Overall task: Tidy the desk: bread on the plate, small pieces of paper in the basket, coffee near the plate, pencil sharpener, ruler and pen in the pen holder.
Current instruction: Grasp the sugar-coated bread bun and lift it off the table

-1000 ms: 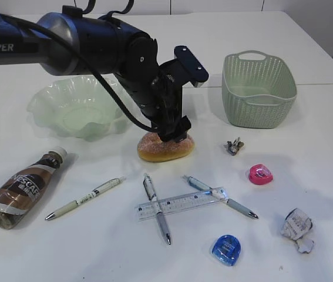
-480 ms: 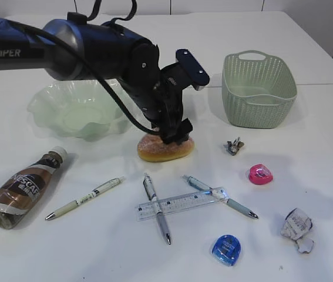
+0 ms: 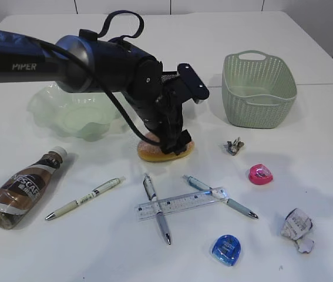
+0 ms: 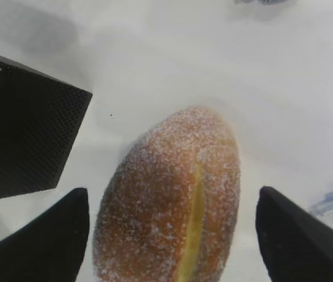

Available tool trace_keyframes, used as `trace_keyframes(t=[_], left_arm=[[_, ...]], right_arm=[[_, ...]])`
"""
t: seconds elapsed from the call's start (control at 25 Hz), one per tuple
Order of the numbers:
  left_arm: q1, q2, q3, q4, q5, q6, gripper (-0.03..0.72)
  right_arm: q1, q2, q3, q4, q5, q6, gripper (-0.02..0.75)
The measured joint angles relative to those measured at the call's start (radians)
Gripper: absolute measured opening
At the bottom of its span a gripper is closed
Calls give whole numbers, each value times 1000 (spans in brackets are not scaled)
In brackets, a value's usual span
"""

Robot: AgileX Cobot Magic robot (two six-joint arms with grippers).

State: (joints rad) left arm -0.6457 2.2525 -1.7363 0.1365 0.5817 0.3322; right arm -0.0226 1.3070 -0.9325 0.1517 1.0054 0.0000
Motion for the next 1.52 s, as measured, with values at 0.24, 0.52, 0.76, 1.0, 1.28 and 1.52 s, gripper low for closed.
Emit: trace_keyframes(t=[0.24,0.52,0.76,1.0,1.28,1.52], left_arm=[[0,3,0,28,-2,2,632],[0,26,-2,30,-5,2,626],[2,37,-2,38,-24,2,615],[5,49,-8,45,-30,2,557],[5,49,-8,45,-16,2,332],[5,49,-12,45,23,2,277]], right_arm=[[0,0,0,0,-1,0,569],[0,0,0,0,-1,0,570],[0,0,0,0,-1,0,569],[0,0,0,0,-1,0,569],[0,0,0,0,-1,0,569],[0,0,0,0,-1,0,577]])
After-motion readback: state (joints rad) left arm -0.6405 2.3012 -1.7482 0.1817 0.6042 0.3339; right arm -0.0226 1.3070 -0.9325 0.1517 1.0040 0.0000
